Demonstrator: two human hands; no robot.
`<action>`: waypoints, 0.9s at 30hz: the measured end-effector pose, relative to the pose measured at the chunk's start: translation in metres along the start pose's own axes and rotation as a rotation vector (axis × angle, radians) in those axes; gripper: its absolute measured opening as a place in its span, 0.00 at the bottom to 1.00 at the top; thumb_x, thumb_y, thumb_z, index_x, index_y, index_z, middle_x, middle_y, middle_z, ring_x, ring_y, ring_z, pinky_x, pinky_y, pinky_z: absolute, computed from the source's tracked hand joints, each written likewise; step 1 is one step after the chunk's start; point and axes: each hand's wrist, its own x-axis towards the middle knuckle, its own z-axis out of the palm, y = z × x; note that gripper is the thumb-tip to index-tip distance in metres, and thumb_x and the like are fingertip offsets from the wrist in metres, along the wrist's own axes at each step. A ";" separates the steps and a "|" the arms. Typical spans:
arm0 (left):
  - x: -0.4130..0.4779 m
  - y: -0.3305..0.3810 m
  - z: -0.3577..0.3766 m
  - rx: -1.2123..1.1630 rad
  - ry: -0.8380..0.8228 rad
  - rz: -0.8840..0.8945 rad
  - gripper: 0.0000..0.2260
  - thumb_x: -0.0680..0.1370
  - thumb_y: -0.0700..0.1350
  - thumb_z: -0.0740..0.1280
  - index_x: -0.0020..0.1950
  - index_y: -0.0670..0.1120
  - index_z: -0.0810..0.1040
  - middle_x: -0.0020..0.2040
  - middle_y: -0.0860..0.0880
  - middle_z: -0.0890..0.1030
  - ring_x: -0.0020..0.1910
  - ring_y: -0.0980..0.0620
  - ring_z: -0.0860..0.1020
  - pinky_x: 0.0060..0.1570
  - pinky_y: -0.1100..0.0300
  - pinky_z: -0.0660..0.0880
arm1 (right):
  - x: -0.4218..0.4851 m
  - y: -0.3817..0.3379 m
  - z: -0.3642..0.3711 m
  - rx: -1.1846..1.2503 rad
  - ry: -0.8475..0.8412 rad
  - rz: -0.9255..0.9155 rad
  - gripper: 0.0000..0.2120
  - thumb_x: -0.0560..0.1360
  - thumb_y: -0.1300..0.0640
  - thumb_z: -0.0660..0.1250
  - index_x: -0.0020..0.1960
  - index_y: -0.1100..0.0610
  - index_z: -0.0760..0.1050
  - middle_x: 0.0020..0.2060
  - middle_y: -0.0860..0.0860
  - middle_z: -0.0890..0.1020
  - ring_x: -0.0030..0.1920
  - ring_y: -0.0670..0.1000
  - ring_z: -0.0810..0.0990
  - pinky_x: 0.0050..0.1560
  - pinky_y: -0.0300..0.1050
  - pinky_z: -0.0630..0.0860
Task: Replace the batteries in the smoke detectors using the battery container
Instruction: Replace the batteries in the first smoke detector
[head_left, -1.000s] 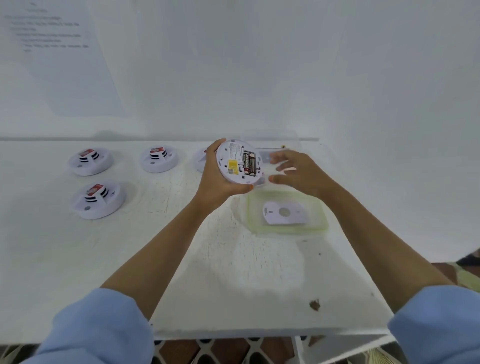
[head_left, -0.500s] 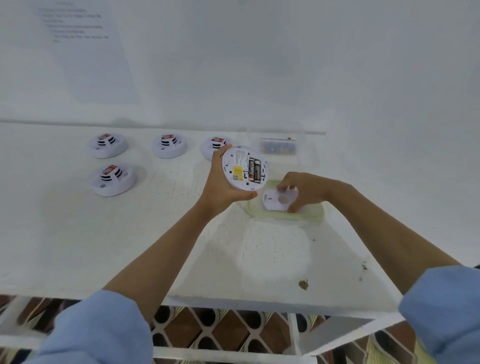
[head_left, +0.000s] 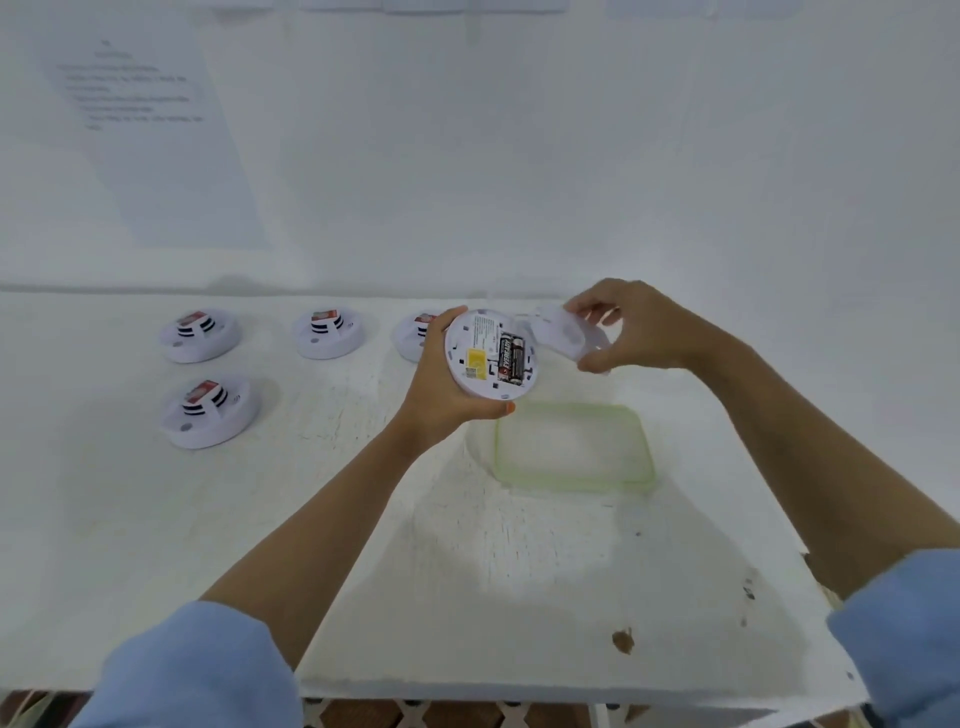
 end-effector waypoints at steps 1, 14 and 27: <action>0.005 -0.001 0.000 -0.007 -0.010 0.010 0.45 0.55 0.35 0.77 0.67 0.45 0.59 0.60 0.55 0.68 0.58 0.67 0.72 0.53 0.67 0.74 | 0.005 -0.008 0.002 0.013 0.002 -0.031 0.28 0.61 0.64 0.77 0.60 0.59 0.74 0.53 0.51 0.76 0.47 0.45 0.73 0.47 0.27 0.69; 0.052 -0.010 0.000 -0.033 -0.100 0.058 0.48 0.52 0.48 0.78 0.67 0.44 0.59 0.63 0.52 0.70 0.59 0.66 0.72 0.55 0.67 0.74 | 0.047 -0.024 0.033 -0.031 -0.018 -0.124 0.33 0.62 0.58 0.77 0.65 0.57 0.71 0.51 0.48 0.70 0.55 0.49 0.71 0.55 0.39 0.69; 0.069 -0.018 0.013 -0.059 -0.099 0.043 0.47 0.54 0.44 0.78 0.68 0.43 0.59 0.65 0.50 0.69 0.61 0.60 0.72 0.55 0.64 0.74 | 0.058 -0.005 0.021 -0.016 -0.080 -0.133 0.33 0.64 0.59 0.76 0.67 0.56 0.70 0.50 0.47 0.67 0.55 0.48 0.68 0.52 0.36 0.66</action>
